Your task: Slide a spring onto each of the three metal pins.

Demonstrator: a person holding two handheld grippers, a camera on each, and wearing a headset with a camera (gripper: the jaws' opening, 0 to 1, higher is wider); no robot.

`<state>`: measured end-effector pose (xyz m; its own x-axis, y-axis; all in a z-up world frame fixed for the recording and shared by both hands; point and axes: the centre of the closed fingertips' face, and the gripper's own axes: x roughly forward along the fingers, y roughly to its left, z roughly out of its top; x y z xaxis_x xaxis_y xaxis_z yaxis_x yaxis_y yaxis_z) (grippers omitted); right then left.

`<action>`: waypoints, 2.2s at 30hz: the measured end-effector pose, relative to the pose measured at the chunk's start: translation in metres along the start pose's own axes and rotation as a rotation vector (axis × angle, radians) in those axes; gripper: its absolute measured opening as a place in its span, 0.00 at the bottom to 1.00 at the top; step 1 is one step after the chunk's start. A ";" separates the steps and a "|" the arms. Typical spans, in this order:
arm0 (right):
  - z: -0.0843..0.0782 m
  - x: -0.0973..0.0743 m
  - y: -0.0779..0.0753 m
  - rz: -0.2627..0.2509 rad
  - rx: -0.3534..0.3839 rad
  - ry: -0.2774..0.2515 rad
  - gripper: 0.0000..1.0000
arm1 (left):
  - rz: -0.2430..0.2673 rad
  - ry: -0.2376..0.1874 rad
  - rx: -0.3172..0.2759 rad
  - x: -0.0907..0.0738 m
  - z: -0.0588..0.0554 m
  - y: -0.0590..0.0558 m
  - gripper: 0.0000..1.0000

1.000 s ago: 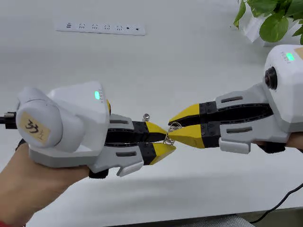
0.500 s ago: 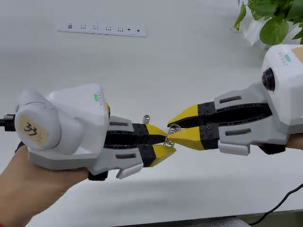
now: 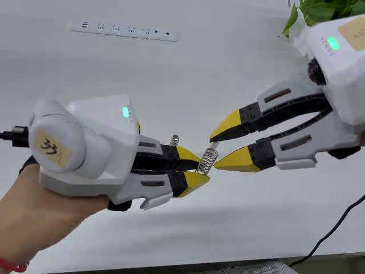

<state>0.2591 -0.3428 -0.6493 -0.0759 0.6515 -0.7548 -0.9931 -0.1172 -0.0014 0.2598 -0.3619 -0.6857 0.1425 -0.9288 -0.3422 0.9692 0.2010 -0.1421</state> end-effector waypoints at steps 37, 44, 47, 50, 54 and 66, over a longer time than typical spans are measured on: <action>-0.008 0.011 0.019 0.263 -0.358 0.231 0.09 | -0.111 -0.005 -0.011 -0.001 0.005 -0.013 0.06; -0.007 0.011 0.021 0.275 -0.347 0.232 0.08 | -0.120 -0.006 -0.001 -0.001 0.007 -0.013 0.06; -0.007 0.011 0.021 0.281 -0.342 0.234 0.08 | -0.124 -0.005 0.001 -0.001 0.007 -0.014 0.06; -0.007 0.011 0.022 0.287 -0.343 0.240 0.08 | -0.127 -0.004 0.002 -0.001 0.007 -0.014 0.06; -0.007 0.010 0.023 0.295 -0.346 0.248 0.07 | -0.128 -0.003 0.006 -0.001 0.008 -0.014 0.06; -0.008 0.014 0.023 0.297 -0.349 0.277 0.07 | -0.125 0.009 0.014 -0.002 0.005 -0.013 0.06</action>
<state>0.2362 -0.3428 -0.6651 -0.2755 0.3356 -0.9008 -0.8400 -0.5397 0.0559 0.2480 -0.3642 -0.6790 0.0191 -0.9436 -0.3306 0.9820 0.0798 -0.1711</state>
